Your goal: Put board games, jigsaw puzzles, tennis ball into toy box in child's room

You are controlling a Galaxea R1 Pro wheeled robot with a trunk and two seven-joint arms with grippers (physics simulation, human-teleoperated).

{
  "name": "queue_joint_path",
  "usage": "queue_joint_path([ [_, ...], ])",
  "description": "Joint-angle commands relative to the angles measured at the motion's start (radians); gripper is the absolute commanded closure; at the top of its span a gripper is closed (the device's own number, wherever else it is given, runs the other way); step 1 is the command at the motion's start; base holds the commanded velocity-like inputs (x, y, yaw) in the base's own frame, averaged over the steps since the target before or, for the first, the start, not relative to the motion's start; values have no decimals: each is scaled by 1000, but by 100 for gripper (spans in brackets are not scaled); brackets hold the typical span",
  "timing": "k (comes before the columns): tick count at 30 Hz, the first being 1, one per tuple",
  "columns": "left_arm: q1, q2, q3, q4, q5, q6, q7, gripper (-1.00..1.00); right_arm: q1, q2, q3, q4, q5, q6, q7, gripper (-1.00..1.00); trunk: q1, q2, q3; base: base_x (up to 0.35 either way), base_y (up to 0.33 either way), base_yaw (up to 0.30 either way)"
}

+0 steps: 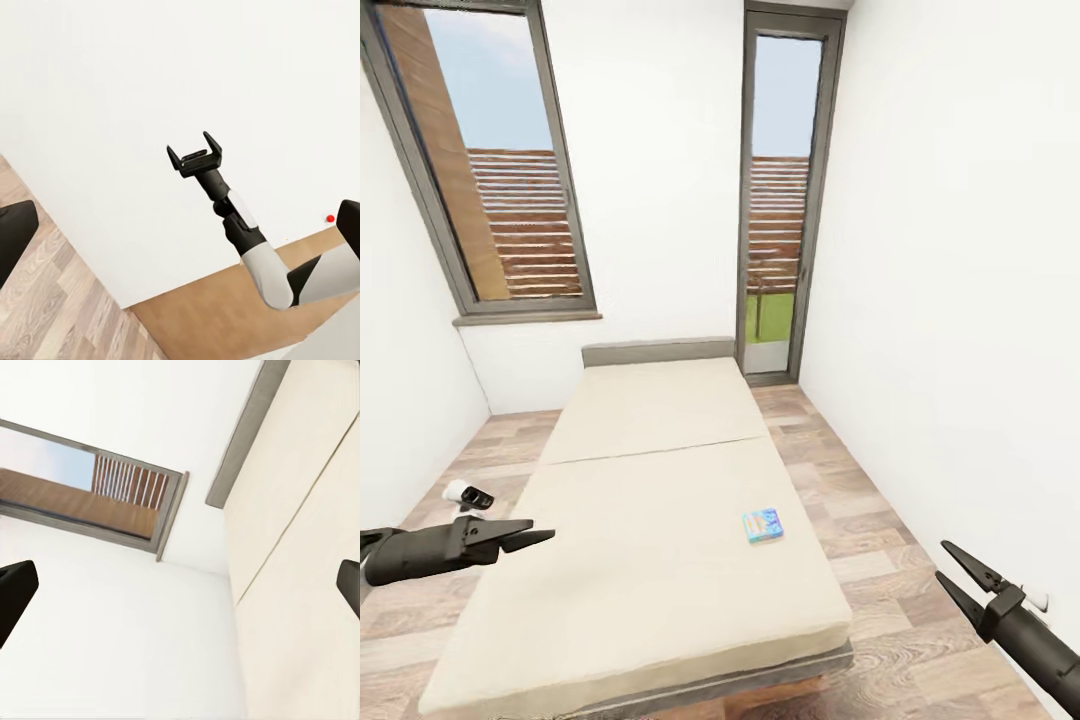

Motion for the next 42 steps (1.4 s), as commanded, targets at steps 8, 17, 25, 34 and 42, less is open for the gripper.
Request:
queue_joint_path([
  [8,-1,0,0,0,-3,11,-4,-100,0,-1,-2,-1,-1,0,0,-100,1,-2,-2,50,0,201],
  [17,-1,0,0,1,-5,11,-4,-100,0,-1,-2,-5,-1,-4,2,-100,1,-2,-2,119,-34,143],
  [25,-1,-3,0,1,-4,11,-4,-100,0,-1,-2,-11,-1,-6,0,-100,1,-2,-2,207,-35,13],
  [34,-1,-11,0,1,-4,11,-4,-100,0,-2,-2,-12,-1,-6,-1,-100,1,-2,-2,167,-72,94],
  [42,-1,-14,0,2,-5,11,-4,-100,0,-2,-2,-11,-1,-6,1,-100,1,-2,-2,145,-21,272],
])
